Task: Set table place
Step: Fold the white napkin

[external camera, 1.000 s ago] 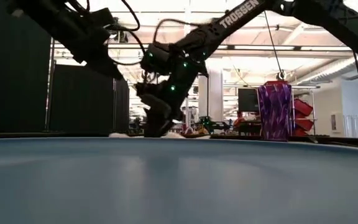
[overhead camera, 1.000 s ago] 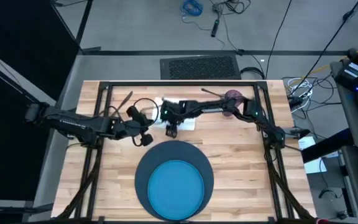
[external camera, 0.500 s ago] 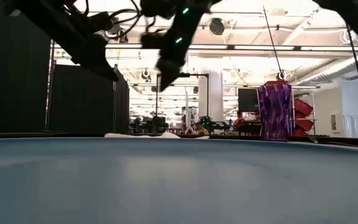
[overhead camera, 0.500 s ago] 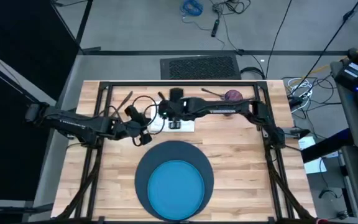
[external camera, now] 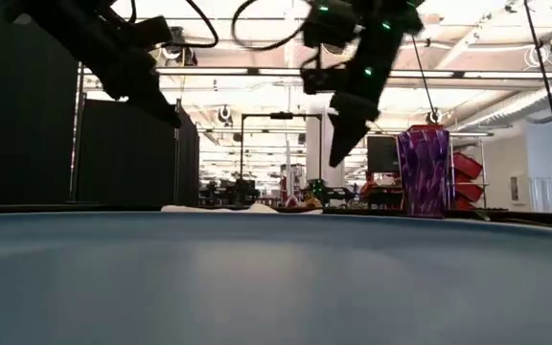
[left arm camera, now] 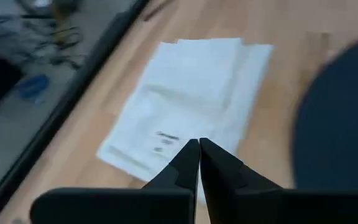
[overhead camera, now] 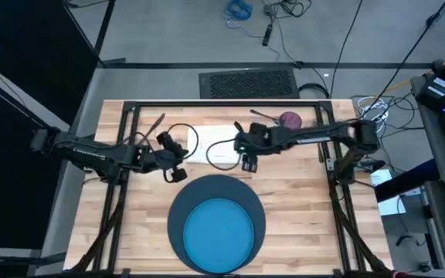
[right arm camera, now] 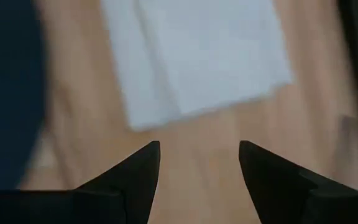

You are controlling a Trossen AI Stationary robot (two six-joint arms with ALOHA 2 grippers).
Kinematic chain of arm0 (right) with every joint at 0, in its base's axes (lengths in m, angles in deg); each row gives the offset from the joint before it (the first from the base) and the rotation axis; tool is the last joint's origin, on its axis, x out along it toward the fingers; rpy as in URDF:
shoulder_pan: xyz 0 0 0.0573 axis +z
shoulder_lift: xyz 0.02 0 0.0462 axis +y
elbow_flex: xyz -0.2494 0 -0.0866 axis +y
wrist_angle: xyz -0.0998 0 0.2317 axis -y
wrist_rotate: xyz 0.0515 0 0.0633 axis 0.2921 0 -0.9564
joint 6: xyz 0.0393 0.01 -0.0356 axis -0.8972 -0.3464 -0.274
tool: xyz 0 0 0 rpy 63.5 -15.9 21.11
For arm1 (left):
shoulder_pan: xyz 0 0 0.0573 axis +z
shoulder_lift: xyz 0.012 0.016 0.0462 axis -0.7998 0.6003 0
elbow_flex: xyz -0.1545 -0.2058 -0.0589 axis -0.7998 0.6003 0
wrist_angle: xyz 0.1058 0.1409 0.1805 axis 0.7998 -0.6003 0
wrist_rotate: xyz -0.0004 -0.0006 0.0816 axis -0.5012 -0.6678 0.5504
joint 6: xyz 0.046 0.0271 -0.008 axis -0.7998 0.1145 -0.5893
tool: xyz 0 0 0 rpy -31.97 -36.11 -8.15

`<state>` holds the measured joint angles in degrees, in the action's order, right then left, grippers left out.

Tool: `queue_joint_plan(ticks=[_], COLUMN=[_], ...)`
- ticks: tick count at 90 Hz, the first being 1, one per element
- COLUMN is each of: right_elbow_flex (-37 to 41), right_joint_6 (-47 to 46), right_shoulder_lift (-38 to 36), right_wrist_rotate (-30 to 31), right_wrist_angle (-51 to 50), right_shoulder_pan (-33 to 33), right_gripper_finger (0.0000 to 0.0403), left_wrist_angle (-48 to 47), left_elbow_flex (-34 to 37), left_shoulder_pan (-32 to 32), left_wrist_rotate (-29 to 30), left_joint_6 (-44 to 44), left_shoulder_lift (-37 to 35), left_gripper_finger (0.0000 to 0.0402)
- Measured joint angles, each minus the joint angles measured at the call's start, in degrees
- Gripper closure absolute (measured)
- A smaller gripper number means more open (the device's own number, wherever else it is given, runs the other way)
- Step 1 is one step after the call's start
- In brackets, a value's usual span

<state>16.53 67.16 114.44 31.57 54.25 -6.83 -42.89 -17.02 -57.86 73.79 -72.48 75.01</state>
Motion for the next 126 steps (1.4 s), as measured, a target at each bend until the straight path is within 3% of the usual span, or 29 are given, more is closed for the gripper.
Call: queue_joint_plan(ticks=[11,28,46,69,104,126], right_elbow_flex=[5.29,5.83,2.12,1.0,0.89,0.89], right_joint_6=[0.04,3.04,8.61,8.62,5.73,5.09], right_shoulder_lift=[-0.49,3.05,5.99,6.23,7.02,12.38], right_wrist_rotate=[-2.73,-2.34,-2.72,-4.01,-7.26,-7.26], right_wrist_angle=[8.59,15.1,15.26,15.37,13.38,15.36], right_shoulder_pan=[0.0,-0.02,-1.05,-3.48,-8.16,-9.19], right_gripper_finger=[0.0197,0.0197,0.0197,0.0197,0.0197,0.0197], left_wrist_angle=[0.42,1.81,2.6,3.12,4.06,1.94], left_elbow_flex=[-0.01,0.01,-0.01,-0.01,-0.18,-0.23], left_shoulder_pan=[1.14,4.08,6.38,8.67,8.96,8.96], left_wrist_rotate=[-2.48,-10.57,-9.8,-11.48,-14.35,-17.17], left_joint_6=[-1.61,-2.53,-2.49,-2.88,-3.6,-0.88], left_shoulder_lift=[1.93,8.15,16.64,24.22,26.08,26.05], left_gripper_finger=[0.0402,0.0402,0.0402,0.0402,0.0402,0.0401])
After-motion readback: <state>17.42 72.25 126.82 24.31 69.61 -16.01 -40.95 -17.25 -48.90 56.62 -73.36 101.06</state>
